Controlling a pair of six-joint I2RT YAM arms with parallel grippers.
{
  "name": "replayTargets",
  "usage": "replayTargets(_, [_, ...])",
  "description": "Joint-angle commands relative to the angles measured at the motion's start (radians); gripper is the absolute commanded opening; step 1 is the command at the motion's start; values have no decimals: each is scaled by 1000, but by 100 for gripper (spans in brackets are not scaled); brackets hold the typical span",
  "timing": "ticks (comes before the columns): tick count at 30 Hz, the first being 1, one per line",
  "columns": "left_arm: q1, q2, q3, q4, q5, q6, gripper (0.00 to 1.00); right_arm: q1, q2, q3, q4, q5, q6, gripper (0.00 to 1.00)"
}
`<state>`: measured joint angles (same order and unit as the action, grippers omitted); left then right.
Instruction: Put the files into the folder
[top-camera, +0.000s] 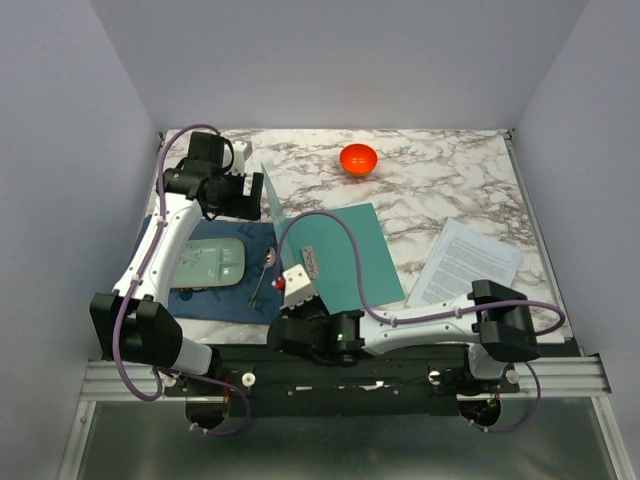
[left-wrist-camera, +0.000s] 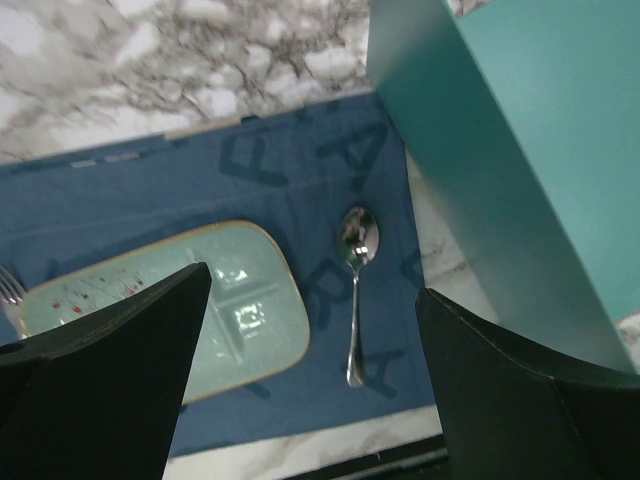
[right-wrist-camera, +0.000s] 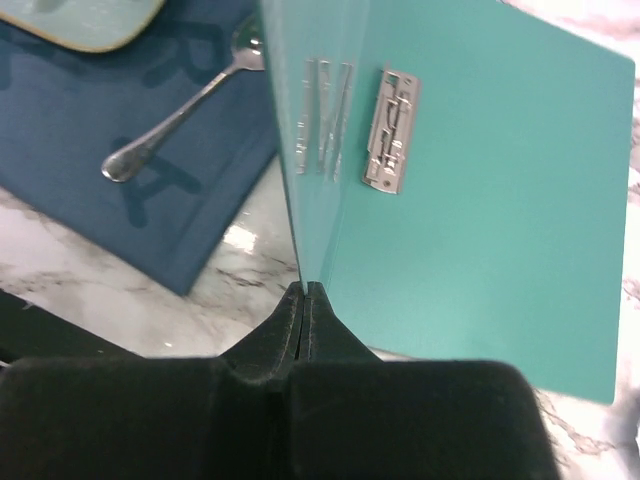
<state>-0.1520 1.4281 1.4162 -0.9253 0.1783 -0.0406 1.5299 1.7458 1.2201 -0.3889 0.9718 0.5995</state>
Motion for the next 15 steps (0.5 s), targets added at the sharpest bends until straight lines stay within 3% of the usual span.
replayTargets(1, [37,-98,-22,-75,153,-48,99,49,99,113,-30,97,-87,1])
replayTargets(5, [87,-130,-54,-81,144,-58,99,52,110,108,-30,81,-76,1])
replayTargets(9, [170,-175,-88,-83,245,-68,99,52,121,101,-30,64,-72,0])
replayTargets(15, [170,-178,-161,-76,296,-74,99,52,145,128,-18,50,-81,0])
